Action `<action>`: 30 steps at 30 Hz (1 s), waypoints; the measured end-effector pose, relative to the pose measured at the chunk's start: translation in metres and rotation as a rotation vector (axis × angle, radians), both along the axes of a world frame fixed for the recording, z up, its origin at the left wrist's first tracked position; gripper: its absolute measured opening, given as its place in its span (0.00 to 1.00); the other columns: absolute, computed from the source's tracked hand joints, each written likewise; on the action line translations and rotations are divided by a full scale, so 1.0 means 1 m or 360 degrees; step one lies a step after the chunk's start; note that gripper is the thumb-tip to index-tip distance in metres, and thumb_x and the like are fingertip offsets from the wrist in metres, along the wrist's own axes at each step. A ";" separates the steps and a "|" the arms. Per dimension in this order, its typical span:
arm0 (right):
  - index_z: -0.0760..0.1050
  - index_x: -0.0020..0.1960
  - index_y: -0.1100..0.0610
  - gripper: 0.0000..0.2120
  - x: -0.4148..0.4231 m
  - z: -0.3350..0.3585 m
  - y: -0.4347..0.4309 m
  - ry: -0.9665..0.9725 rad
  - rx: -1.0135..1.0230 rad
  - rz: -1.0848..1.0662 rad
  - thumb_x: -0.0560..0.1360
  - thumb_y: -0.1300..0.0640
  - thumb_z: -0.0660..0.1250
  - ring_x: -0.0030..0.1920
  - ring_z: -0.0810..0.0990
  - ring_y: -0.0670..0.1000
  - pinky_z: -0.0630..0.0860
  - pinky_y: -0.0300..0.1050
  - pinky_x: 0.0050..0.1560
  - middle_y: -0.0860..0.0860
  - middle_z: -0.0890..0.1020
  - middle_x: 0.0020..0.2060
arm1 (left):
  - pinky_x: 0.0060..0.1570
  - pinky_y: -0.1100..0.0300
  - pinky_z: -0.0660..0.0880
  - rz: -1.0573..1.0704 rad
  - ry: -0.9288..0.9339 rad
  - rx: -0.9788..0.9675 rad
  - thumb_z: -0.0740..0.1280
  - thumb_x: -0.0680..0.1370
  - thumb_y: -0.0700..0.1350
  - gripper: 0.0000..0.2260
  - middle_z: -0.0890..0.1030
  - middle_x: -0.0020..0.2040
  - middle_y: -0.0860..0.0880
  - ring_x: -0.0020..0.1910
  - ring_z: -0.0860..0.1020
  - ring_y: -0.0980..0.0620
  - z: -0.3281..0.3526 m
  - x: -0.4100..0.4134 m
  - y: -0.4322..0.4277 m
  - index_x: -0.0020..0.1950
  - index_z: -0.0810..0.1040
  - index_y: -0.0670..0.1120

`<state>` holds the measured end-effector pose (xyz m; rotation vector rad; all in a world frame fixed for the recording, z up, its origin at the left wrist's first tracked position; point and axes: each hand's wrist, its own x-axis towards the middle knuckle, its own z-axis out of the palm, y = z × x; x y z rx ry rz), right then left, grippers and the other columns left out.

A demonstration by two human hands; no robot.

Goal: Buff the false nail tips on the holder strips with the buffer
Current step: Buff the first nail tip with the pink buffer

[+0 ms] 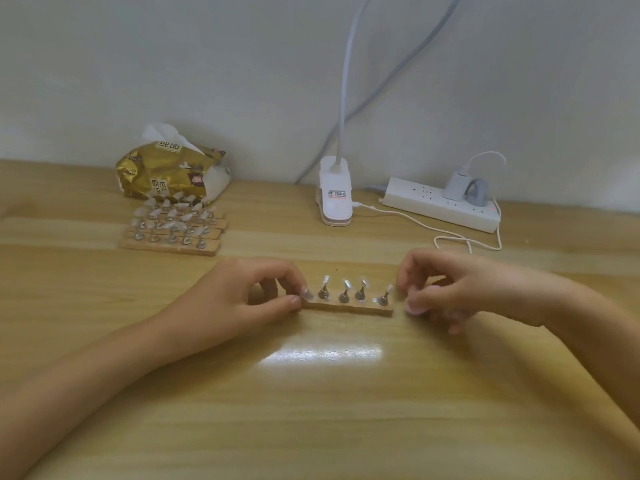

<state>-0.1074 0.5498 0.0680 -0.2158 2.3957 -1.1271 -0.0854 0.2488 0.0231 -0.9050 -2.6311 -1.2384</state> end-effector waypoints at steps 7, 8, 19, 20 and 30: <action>0.79 0.44 0.52 0.08 0.005 -0.016 -0.020 0.0382 0.0068 -0.0069 0.70 0.61 0.76 0.31 0.79 0.45 0.77 0.40 0.28 0.53 0.80 0.41 | 0.35 0.79 0.66 -0.0022 -0.0029 0.0019 0.70 0.77 0.40 0.06 0.83 0.41 0.59 0.37 0.77 0.68 0.002 -0.001 0.000 0.45 0.82 0.51; 0.79 0.43 0.51 0.08 0.003 -0.020 -0.021 0.0451 0.0045 -0.0097 0.70 0.61 0.76 0.29 0.78 0.44 0.76 0.39 0.27 0.51 0.80 0.39 | 0.35 0.79 0.66 0.0009 -0.0028 0.0024 0.70 0.77 0.40 0.07 0.83 0.41 0.59 0.37 0.77 0.68 0.001 -0.002 0.000 0.45 0.82 0.52; 0.77 0.43 0.52 0.09 -0.010 -0.031 -0.009 0.0896 -0.0505 -0.0504 0.71 0.60 0.77 0.33 0.75 0.42 0.73 0.34 0.30 0.44 0.81 0.35 | 0.41 0.63 0.75 0.0173 -0.0034 0.0132 0.68 0.79 0.45 0.04 0.83 0.45 0.59 0.39 0.79 0.56 -0.001 -0.008 -0.001 0.47 0.80 0.55; 0.78 0.44 0.54 0.07 -0.006 -0.028 -0.011 0.0916 -0.0662 -0.0513 0.72 0.61 0.76 0.35 0.77 0.43 0.76 0.34 0.33 0.46 0.82 0.37 | 0.40 0.58 0.75 0.0158 -0.0045 0.0182 0.68 0.79 0.47 0.03 0.83 0.45 0.58 0.37 0.78 0.56 0.000 -0.006 0.000 0.48 0.80 0.55; 0.79 0.49 0.57 0.07 0.044 -0.043 -0.069 0.0378 -0.1257 -0.0001 0.72 0.62 0.74 0.37 0.81 0.48 0.79 0.39 0.37 0.52 0.84 0.42 | 0.26 0.69 0.63 0.0058 -0.0298 0.0385 0.70 0.74 0.49 0.03 0.83 0.35 0.57 0.25 0.66 0.59 -0.004 0.015 0.018 0.43 0.83 0.54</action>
